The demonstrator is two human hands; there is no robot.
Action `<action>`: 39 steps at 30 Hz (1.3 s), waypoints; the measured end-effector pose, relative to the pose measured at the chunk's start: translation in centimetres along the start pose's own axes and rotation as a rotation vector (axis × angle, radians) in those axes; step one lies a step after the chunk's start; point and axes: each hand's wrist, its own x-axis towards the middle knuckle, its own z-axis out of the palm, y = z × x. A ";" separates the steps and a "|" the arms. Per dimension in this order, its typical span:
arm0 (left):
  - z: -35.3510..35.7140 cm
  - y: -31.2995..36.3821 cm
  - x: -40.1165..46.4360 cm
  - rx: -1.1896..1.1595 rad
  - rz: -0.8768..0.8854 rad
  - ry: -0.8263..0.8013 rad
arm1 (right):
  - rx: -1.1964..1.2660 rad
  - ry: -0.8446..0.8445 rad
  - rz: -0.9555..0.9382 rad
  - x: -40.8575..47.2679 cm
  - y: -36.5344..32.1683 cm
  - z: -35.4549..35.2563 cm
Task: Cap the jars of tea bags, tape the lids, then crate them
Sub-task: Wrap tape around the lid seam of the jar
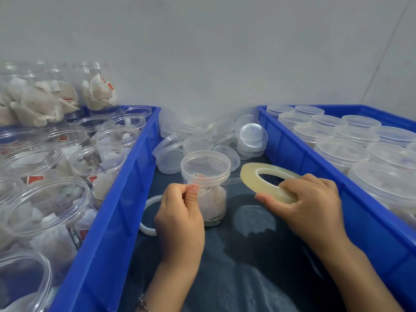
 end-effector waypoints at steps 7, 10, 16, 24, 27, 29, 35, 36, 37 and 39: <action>-0.2 -0.2 0.4 -0.027 -0.029 0.052 | -0.037 0.035 0.023 -0.4 0.0 1.0; -0.3 -0.1 0.9 -0.090 -0.153 0.038 | -0.018 0.032 0.013 -0.4 0.0 1.1; 0.2 -1.0 1.9 -0.542 -0.693 -0.010 | -0.023 0.035 0.003 -0.5 -0.4 1.1; 0.2 -1.0 1.4 -0.420 -0.465 0.012 | -0.028 0.014 -0.004 -0.7 -0.7 1.2; 0.9 -0.8 0.9 -0.322 -0.365 -0.323 | -0.016 0.014 -0.021 -0.6 -0.7 1.1; 1.2 -1.1 1.2 -0.215 -0.313 -0.380 | -0.010 -0.014 -0.045 -0.5 -0.6 0.9; 0.7 -0.6 1.0 -0.151 -0.277 -0.251 | -0.020 -0.177 0.024 0.3 0.2 0.4; 0.6 -0.3 1.0 -0.179 -0.289 -0.262 | 0.010 -0.176 0.044 0.4 0.3 0.4; 0.5 -0.1 1.0 -0.219 -0.308 -0.273 | 0.040 -0.171 0.055 0.5 0.4 0.4; 0.1 0.3 1.3 -0.310 -0.337 -0.307 | 0.105 -0.169 0.060 0.5 0.7 0.4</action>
